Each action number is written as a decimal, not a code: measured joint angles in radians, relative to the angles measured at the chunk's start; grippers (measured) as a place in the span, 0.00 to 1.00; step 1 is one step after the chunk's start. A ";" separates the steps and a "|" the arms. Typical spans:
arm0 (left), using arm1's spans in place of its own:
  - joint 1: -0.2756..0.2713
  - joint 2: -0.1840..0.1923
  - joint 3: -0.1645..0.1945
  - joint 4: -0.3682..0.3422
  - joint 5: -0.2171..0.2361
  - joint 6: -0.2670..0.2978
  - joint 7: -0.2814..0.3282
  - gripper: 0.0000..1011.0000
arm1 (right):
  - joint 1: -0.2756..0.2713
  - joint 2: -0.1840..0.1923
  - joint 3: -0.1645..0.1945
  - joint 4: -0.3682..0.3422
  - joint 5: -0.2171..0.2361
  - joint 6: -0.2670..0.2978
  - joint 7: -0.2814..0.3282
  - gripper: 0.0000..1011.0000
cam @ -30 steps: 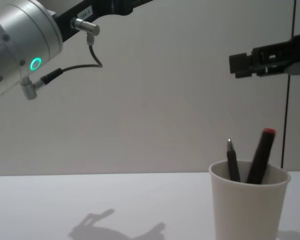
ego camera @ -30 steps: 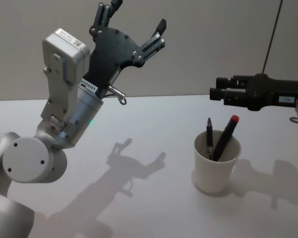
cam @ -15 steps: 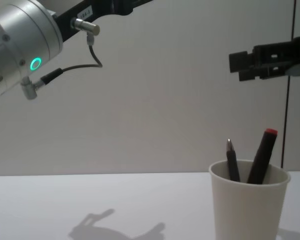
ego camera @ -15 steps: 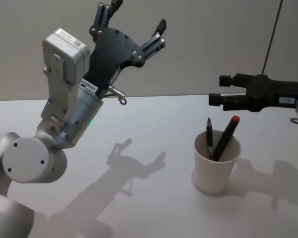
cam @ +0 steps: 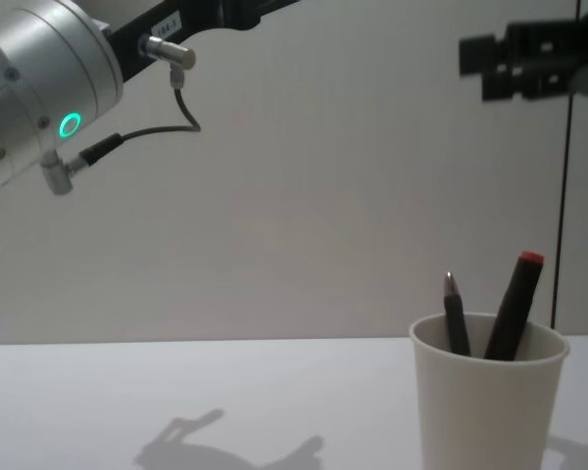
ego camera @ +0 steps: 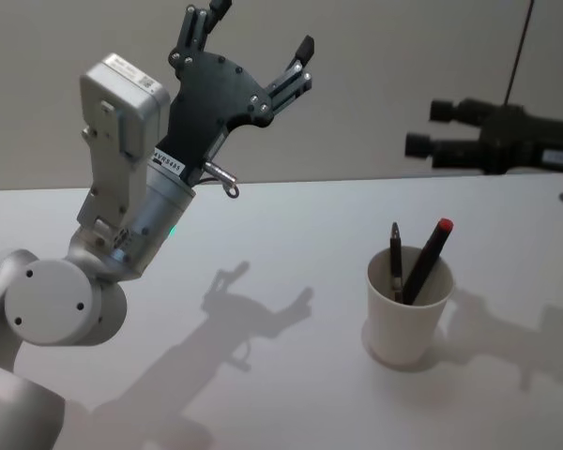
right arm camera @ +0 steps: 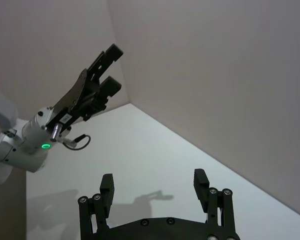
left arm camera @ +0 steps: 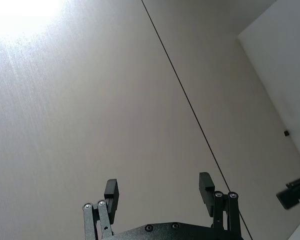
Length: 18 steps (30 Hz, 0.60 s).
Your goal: Place the pen into the pen holder.
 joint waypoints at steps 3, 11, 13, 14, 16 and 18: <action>0.000 0.000 0.000 0.000 0.000 0.000 0.000 0.99 | -0.005 0.010 0.010 -0.015 0.020 -0.019 -0.034 0.99; 0.000 0.000 0.000 0.000 0.000 0.000 0.000 0.99 | -0.024 0.041 0.037 -0.052 0.064 -0.069 -0.135 0.99; 0.000 0.000 0.000 0.000 0.000 0.000 0.000 0.99 | -0.031 0.050 0.045 -0.062 0.076 -0.086 -0.169 0.99; 0.000 0.000 0.000 0.000 0.000 0.000 0.000 0.99 | -0.035 0.055 0.048 -0.066 0.080 -0.091 -0.179 0.99; 0.000 0.000 0.000 0.000 0.000 0.000 0.000 0.99 | -0.042 0.065 0.056 -0.076 0.090 -0.108 -0.214 0.99; 0.000 0.000 0.000 0.000 0.000 0.000 0.000 0.99 | -0.047 0.071 0.061 -0.082 0.096 -0.120 -0.235 0.99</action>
